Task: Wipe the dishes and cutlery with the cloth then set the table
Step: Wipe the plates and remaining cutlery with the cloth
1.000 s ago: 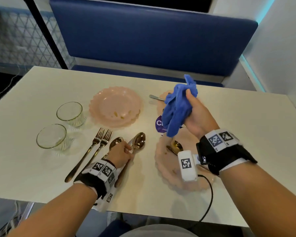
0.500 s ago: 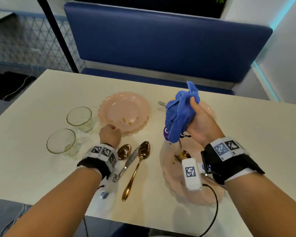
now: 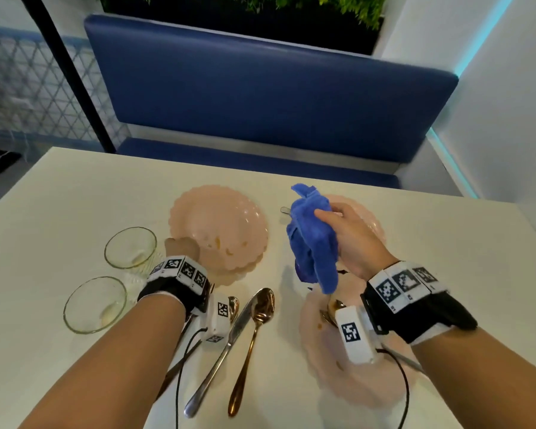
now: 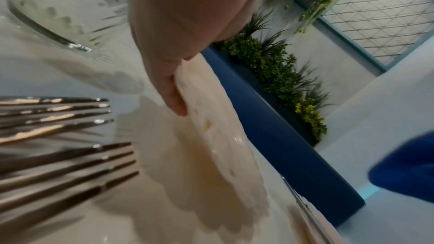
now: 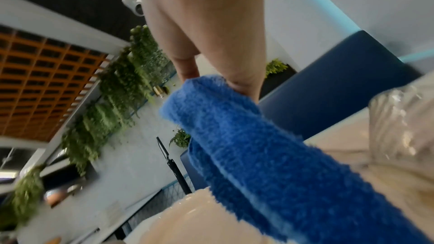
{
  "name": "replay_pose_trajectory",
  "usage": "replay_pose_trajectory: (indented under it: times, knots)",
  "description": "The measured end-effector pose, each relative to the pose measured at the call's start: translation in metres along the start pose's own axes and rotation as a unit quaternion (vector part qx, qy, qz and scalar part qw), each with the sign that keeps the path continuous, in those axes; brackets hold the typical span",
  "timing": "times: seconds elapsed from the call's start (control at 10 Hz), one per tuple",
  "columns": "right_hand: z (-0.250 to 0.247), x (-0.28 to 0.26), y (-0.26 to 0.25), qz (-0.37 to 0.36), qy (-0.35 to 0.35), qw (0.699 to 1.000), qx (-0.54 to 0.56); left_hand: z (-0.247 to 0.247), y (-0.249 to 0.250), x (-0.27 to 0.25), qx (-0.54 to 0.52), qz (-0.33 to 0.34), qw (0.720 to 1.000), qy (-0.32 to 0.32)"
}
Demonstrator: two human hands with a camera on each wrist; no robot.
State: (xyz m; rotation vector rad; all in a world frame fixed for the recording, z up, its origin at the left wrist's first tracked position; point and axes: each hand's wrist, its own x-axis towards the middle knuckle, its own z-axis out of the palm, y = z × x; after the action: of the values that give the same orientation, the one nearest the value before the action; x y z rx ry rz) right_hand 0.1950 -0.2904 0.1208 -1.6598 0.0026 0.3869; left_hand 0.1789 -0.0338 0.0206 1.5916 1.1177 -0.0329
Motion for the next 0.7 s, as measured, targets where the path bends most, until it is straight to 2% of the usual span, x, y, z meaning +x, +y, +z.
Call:
replay_pose_trajectory:
  times: [0.1,0.2,0.3,0.4,0.5,0.6,0.7]
  knots:
    - [0.005,0.009,-0.013,-0.082,0.043,0.988,-0.122,0.004,0.004,-0.012,-0.103,0.027,0.993,0.043]
    - [0.016,0.03,-0.016,-0.162,0.072,0.951,-0.253,0.004,0.011,-0.031,-0.204,0.069,0.976,-0.024]
    - [0.026,0.047,-0.002,-0.192,-0.004,0.899,-0.393,0.003,0.02,-0.043,-0.249,0.092,0.957,-0.114]
    - [0.024,0.048,0.022,-0.194,-0.094,0.79,-0.573,0.006,0.02,-0.04,-0.28,0.064,0.947,-0.145]
    - [0.012,0.03,0.041,-0.211,-0.105,0.794,-0.56,0.003,0.034,-0.059,-0.256,0.052,0.955,-0.137]
    - [0.008,0.0,0.067,-0.253,-0.106,0.829,-0.488,0.014,0.042,-0.073,-0.216,0.063,0.965,-0.139]
    - [0.013,-0.02,0.082,-0.28,-0.141,0.858,-0.406,0.035,0.039,-0.09,-0.196,0.063,0.966,-0.155]
